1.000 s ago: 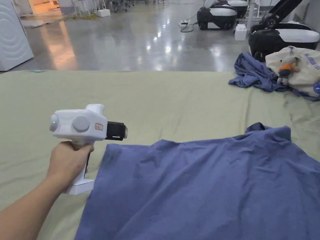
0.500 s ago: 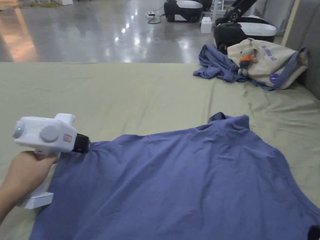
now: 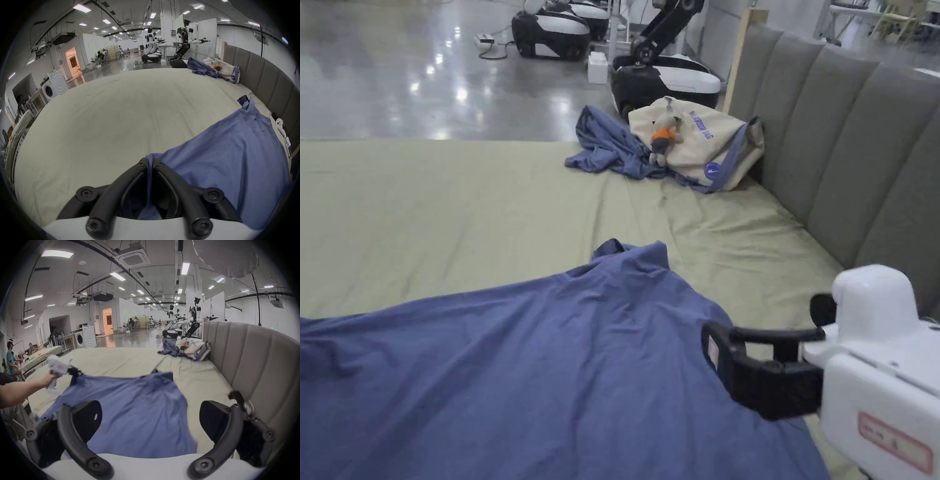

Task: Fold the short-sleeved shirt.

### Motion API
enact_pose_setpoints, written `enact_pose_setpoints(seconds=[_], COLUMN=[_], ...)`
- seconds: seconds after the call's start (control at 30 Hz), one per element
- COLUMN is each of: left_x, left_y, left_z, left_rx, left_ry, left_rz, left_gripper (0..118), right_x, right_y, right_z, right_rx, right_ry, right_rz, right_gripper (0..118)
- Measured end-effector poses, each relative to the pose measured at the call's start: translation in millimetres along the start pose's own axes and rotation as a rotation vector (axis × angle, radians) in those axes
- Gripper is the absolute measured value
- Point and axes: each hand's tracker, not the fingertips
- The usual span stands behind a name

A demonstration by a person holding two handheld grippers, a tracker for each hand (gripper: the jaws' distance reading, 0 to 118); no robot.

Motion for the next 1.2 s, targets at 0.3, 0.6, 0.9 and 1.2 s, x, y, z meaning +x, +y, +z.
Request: enact_pose_setpoints(seconds=[0.3, 0.6, 0.9, 1.2], left_x=[4, -4, -14, -18], left_y=[-2, 1, 5, 8], left_z=[33, 28, 15, 6], left_rx=[0.054, 0.055, 0.044, 0.039], left_ry=[-0.036, -0.047, -0.038, -0.035], left_rz=[0.052, 0.076, 0.064, 0.055], left_gripper=[6, 6, 6, 6], right_x=[90, 129, 101, 80], right_y=[54, 12, 10, 1], right_z=[-270, -355, -352, -353], right_rx=[-0.396, -0.609, -0.581, -0.574], right_ry=[0.052, 0.017, 0.098, -0.007], right_rz=[-0.177, -0.24, -0.148, -0.131], right_gripper=[118, 110, 108, 71])
